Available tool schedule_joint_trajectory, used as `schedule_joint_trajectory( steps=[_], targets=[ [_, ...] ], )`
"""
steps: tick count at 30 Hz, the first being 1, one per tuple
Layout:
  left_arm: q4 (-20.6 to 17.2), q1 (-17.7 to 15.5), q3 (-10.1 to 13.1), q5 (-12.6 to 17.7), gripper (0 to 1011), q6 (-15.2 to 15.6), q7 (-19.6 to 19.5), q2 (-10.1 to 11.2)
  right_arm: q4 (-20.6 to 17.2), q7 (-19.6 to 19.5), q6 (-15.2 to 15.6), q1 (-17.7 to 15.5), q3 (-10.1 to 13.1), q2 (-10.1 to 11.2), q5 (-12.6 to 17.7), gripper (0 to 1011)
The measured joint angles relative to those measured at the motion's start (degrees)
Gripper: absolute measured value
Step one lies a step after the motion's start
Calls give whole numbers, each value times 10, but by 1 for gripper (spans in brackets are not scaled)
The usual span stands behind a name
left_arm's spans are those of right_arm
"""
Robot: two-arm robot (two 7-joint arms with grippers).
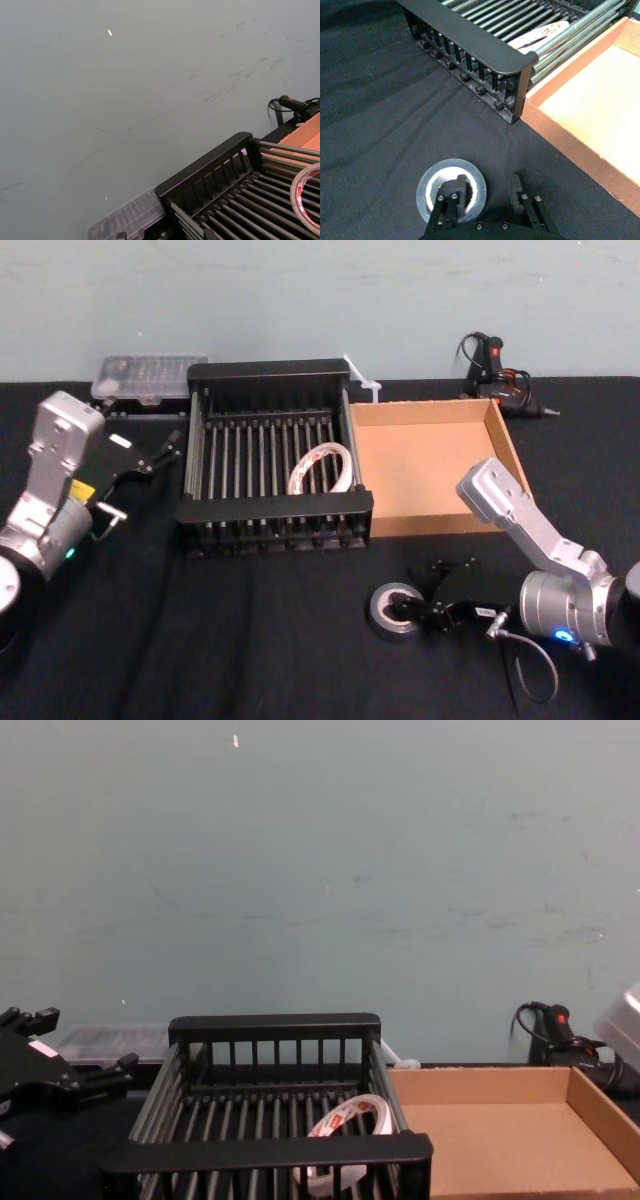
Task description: Pick up the white tape and place it into the black box , Pick up the silver tape and place it into the brown box.
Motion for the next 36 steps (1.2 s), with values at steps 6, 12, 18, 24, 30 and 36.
schedule_joint_trajectory(
  steps=[6,12,18,24,30,36],
  targets=[
    [0,0,0,0,1001,0,0,0,0,0,0,0,0,0,0,374],
    [0,0,0,0,1001,0,0,0,0,0,-1,0,0,0,0,201],
    [0,0,0,0,1001,0,0,0,0,0,-1,0,0,0,0,177],
    [0,0,0,0,1001,0,0,0,-2,1,-6,-3,1,2,0,177],
    [0,0,0,0,1001,0,0,0,-13,4,-11,-9,15,6,12,177],
    [0,0,0,0,1001,0,0,0,-31,-5,-14,-15,37,9,31,177]
  ],
)
